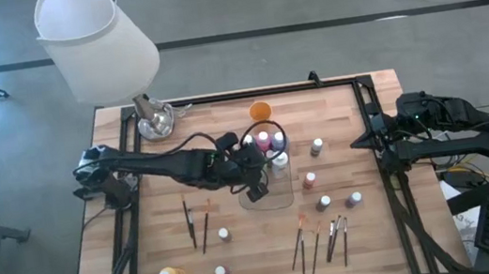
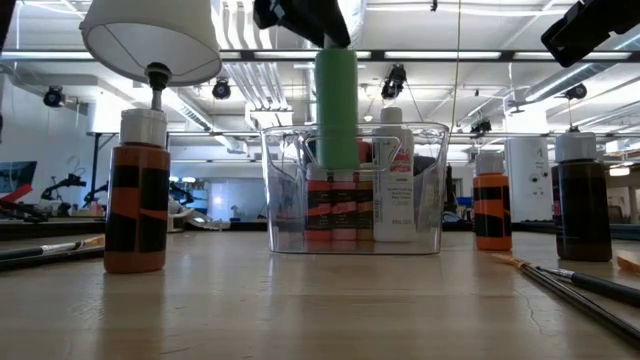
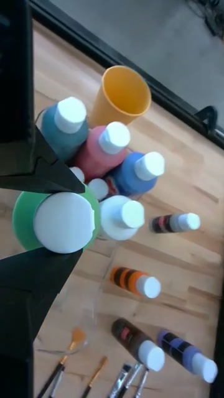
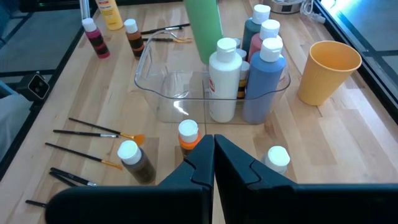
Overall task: Pick & Place Paint Supplies
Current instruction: Put the green paint bottle into the transparent bin
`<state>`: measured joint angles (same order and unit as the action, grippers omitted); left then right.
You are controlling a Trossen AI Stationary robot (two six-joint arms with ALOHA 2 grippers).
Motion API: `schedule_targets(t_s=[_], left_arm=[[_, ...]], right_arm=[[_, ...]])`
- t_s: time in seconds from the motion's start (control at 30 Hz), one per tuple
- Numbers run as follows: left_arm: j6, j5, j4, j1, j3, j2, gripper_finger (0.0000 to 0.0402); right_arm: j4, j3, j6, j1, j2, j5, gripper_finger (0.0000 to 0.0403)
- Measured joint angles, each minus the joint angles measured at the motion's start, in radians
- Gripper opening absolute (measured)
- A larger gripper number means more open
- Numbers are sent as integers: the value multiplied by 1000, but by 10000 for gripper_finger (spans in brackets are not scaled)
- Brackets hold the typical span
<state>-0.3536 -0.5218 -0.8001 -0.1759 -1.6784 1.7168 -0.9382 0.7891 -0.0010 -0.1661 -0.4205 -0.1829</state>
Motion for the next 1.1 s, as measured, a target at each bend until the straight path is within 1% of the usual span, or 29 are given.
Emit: schedule_targets(t_s=[0.43,0.77,0.9,1.03,1.1], left_arm=[[-3,69,127,44,120,0,128],[-6,180,263,103,232,0,128],[-5,194,297,128,264,0,128],[-5,238,337,150,287,0,128],[-4,242,356,156,294,0,128]], right_arm=[[0,0,0,0,0,0,8],[0,0,0,0,0,0,8],[0,0,0,0,0,0,8],[0,0,0,0,0,0,8],[0,0,0,0,0,0,8]])
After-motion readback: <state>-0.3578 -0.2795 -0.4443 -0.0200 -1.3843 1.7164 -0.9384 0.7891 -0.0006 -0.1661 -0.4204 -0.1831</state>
